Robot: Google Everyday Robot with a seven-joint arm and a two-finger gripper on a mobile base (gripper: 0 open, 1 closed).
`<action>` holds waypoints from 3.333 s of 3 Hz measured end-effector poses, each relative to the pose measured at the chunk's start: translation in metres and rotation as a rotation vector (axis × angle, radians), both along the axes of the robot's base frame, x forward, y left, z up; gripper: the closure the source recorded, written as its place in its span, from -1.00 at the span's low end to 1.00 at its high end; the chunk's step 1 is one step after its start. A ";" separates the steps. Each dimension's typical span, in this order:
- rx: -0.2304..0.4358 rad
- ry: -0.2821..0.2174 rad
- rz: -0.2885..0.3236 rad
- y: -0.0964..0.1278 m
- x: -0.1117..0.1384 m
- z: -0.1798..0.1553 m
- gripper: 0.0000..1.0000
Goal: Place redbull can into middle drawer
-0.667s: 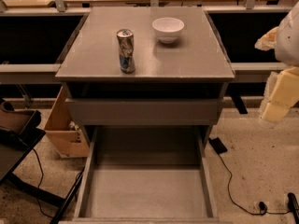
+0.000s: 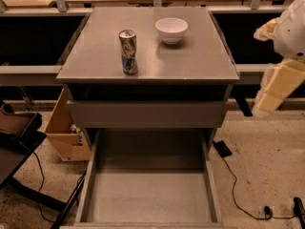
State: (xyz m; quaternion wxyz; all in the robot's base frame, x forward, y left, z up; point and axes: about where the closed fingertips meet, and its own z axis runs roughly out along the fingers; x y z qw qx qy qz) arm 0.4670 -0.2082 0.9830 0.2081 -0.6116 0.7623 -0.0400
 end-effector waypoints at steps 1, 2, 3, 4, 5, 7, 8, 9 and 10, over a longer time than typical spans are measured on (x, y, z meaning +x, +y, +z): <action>0.220 -0.143 0.030 0.022 0.075 -0.001 -1.00; 0.375 -0.234 0.045 0.041 0.119 0.004 -1.00; 0.528 -0.328 0.032 0.059 0.155 0.013 -1.00; 0.546 -0.327 0.044 0.064 0.162 0.010 -1.00; 0.693 -0.294 0.131 0.115 0.207 -0.003 -1.00; 0.948 -0.152 0.225 0.205 0.241 -0.027 -1.00; 1.031 -0.082 0.207 0.230 0.231 -0.043 -1.00; 1.119 -0.050 0.214 0.254 0.223 -0.061 -1.00; 1.119 -0.050 0.214 0.254 0.223 -0.061 -1.00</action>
Offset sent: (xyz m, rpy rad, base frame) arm 0.1712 0.0553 0.0134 0.5636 -0.3449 0.0568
